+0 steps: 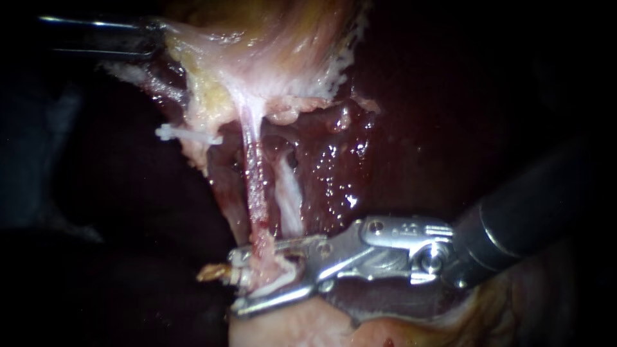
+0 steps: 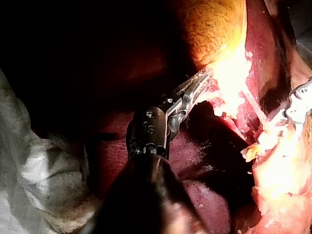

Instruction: Clipping first clip right tube

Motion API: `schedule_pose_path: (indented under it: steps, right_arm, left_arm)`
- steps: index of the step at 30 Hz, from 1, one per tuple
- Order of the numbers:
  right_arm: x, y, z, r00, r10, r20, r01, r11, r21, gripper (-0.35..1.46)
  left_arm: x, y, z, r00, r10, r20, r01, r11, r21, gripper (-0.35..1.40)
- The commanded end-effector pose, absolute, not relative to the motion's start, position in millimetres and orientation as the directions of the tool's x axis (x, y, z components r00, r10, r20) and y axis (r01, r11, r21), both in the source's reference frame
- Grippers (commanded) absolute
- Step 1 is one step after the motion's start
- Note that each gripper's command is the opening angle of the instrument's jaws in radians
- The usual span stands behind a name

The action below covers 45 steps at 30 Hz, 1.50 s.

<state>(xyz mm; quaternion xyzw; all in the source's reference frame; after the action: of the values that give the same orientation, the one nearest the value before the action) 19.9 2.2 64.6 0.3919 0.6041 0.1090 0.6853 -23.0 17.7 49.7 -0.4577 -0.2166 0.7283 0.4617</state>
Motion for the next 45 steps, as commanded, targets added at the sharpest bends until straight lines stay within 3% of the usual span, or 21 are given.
schedule_pose_path:
  steps: [1, 22, 27, 31, 45]
  right_arm:
    - [19.8, 2.3, 64.6, 0.247, 0.623, -0.742, 0.323, 0.669, 0.669, 0.34]
    - [19.4, 3.6, 64.9, 0.254, 0.628, -0.736, 0.321, 0.663, 0.677, -0.09]
    - [19.2, 3.7, 64.8, 0.268, 0.632, -0.727, 0.316, 0.655, 0.686, -0.35]
    - [18.9, 3.9, 65.0, 0.296, 0.670, -0.680, 0.295, 0.613, 0.733, -0.35]
    - [18.8, 3.7, 65.0, 0.313, 0.662, -0.681, 0.293, 0.615, 0.732, -0.35]
  left_arm:
    - [-23.0, 17.7, 49.7, -0.155, 0.871, -0.467, -0.474, -0.480, -0.738, -0.35]
    - [-23.1, 17.7, 49.7, -0.154, 0.871, -0.467, -0.475, -0.480, -0.738, -0.35]
    - [-23.1, 17.7, 49.7, -0.154, 0.871, -0.467, -0.475, -0.480, -0.738, -0.35]
    - [-23.1, 17.7, 49.7, -0.154, 0.871, -0.467, -0.475, -0.480, -0.738, -0.35]
    - [-23.1, 17.7, 49.8, -0.154, 0.871, -0.467, -0.475, -0.480, -0.738, -0.35]
